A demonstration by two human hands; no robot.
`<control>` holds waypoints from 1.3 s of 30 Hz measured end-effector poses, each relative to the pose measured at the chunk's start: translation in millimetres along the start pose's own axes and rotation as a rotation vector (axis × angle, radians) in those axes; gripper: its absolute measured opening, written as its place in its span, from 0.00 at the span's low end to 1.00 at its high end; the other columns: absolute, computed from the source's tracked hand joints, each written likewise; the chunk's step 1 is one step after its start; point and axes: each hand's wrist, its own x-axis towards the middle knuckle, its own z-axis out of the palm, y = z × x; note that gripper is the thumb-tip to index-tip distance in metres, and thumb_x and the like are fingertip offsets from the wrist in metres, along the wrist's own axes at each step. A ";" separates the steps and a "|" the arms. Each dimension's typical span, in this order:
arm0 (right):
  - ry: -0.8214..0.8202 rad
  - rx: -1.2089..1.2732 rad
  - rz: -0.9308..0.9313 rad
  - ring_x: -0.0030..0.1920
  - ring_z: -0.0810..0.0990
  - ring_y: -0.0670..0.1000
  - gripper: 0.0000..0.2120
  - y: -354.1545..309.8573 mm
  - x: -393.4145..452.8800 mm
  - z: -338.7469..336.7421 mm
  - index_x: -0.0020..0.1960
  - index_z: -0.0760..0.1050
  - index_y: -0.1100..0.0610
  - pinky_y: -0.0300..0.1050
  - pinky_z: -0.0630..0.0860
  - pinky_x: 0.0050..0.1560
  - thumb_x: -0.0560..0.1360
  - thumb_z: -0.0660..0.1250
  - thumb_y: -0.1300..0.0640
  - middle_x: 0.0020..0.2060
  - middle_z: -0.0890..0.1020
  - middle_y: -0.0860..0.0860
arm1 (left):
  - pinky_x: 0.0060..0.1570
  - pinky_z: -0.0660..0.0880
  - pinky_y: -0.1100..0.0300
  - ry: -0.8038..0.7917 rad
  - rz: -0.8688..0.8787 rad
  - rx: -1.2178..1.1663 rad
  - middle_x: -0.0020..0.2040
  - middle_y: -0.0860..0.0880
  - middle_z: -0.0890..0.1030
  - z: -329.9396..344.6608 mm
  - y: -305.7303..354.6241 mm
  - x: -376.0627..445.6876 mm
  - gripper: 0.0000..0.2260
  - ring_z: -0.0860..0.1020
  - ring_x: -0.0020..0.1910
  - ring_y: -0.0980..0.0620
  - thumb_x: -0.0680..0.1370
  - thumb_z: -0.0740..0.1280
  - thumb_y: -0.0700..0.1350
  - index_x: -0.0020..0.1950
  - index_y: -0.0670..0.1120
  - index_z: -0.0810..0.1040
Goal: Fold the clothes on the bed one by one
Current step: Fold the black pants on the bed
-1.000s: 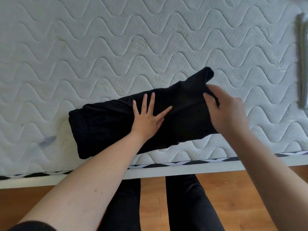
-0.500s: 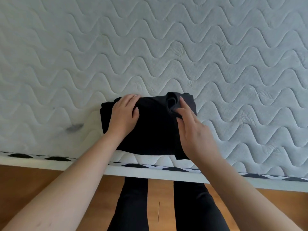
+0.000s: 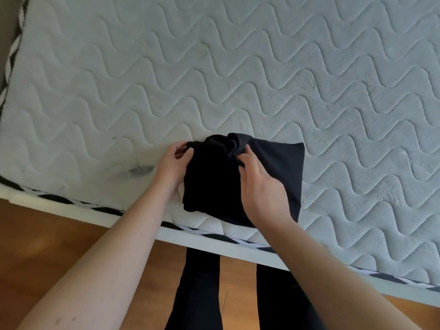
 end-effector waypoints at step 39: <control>-0.559 0.433 0.882 0.50 0.82 0.53 0.16 119.3 100.3 -30.0 0.57 0.75 0.60 0.46 0.83 0.41 0.71 0.70 0.55 0.51 0.81 0.54 | 0.54 0.78 0.53 -0.303 -0.040 0.036 0.52 0.53 0.84 -1.6 17.3 -17.1 0.23 0.82 0.53 0.52 0.68 0.78 0.40 0.60 0.52 0.77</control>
